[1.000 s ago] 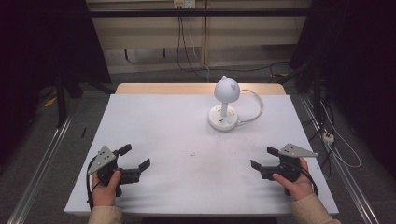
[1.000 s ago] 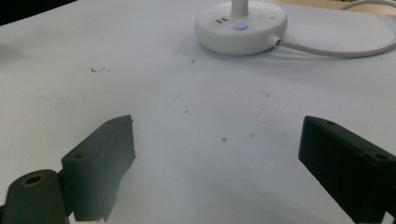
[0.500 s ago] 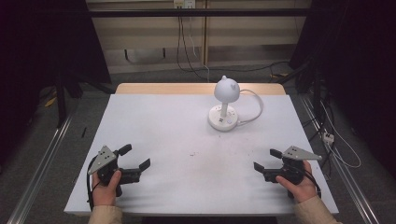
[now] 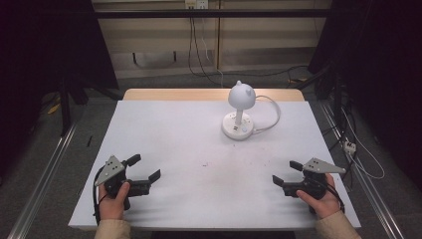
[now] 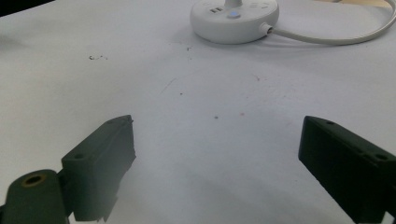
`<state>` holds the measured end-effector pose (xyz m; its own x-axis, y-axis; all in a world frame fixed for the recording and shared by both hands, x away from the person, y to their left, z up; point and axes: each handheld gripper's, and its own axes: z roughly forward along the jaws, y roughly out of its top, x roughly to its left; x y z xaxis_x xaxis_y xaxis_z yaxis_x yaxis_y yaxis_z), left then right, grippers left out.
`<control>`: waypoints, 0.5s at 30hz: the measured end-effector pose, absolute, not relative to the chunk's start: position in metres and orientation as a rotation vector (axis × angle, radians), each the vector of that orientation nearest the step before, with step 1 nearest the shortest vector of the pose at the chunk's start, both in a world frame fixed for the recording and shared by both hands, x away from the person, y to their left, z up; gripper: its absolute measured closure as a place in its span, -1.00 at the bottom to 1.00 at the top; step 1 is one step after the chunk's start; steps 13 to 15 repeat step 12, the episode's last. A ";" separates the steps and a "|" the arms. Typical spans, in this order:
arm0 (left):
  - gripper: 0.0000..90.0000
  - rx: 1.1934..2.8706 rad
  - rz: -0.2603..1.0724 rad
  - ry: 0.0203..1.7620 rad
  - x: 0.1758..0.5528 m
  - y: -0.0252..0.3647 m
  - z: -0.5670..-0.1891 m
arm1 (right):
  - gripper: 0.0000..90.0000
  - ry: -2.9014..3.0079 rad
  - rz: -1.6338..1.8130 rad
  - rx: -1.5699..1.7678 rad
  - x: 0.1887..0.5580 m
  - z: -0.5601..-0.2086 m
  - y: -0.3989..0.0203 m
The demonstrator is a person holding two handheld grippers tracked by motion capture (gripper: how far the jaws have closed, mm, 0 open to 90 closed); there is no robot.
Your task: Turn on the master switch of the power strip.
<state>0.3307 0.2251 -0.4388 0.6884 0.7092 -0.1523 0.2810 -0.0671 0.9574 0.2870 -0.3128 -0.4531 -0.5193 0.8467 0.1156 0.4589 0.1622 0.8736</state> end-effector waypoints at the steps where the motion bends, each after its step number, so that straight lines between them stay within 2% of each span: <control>1: -0.93 1.648 0.427 0.816 0.331 0.225 -0.439 | -0.77 2.039 1.311 1.240 0.287 -0.453 -0.313; 15: -0.93 1.669 0.430 0.820 0.331 0.223 -0.439 | -0.78 2.041 1.308 1.237 0.288 -0.452 -0.312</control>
